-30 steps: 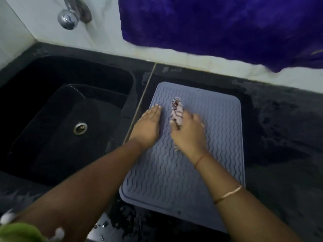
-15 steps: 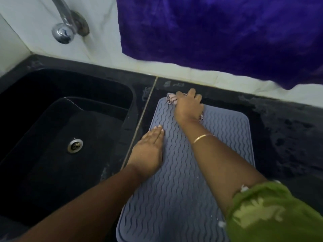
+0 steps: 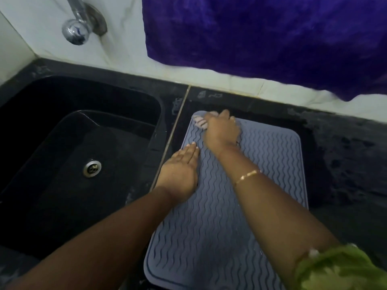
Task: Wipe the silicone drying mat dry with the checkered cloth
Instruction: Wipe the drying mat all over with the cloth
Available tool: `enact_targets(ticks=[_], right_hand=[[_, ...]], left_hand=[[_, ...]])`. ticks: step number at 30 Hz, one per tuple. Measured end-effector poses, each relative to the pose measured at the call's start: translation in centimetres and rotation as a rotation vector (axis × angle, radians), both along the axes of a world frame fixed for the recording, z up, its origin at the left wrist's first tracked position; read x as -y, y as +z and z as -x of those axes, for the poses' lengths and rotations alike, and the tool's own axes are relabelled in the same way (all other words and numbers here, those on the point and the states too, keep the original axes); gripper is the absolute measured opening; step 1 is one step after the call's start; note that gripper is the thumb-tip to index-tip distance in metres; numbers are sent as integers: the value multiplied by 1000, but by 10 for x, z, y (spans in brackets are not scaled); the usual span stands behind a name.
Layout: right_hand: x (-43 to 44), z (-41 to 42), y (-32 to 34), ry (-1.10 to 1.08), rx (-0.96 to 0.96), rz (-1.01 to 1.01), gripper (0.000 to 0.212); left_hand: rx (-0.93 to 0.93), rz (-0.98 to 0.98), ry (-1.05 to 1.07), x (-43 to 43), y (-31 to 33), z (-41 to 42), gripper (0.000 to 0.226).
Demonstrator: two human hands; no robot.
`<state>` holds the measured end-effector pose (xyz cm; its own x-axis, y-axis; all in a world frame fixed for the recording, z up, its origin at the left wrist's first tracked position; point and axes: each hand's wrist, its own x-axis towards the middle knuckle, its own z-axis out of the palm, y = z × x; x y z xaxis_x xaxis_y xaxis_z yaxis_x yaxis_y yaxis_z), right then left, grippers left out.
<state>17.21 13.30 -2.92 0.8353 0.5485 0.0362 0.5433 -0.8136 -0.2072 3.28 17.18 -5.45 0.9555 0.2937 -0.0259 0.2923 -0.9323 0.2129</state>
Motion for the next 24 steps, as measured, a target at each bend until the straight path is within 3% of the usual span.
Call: enact_targets(ticks=[6, 10, 15, 20, 24], right_hand=[[76, 96, -4, 119, 2, -106, 41], [53, 39, -7, 146, 61, -33, 40], [18, 5, -6, -98, -89, -125, 41], [61, 82, -3, -42, -189, -172, 35], [104, 155, -1, 110, -222, -129, 36]], left_hand=[[48, 36, -26, 0, 1, 3, 60], [52, 19, -15, 0, -4, 3, 55], [39, 22, -2, -2, -3, 2, 57], [4, 63, -39, -8, -4, 0, 58], [-118, -27, -245, -38, 4, 2, 58]])
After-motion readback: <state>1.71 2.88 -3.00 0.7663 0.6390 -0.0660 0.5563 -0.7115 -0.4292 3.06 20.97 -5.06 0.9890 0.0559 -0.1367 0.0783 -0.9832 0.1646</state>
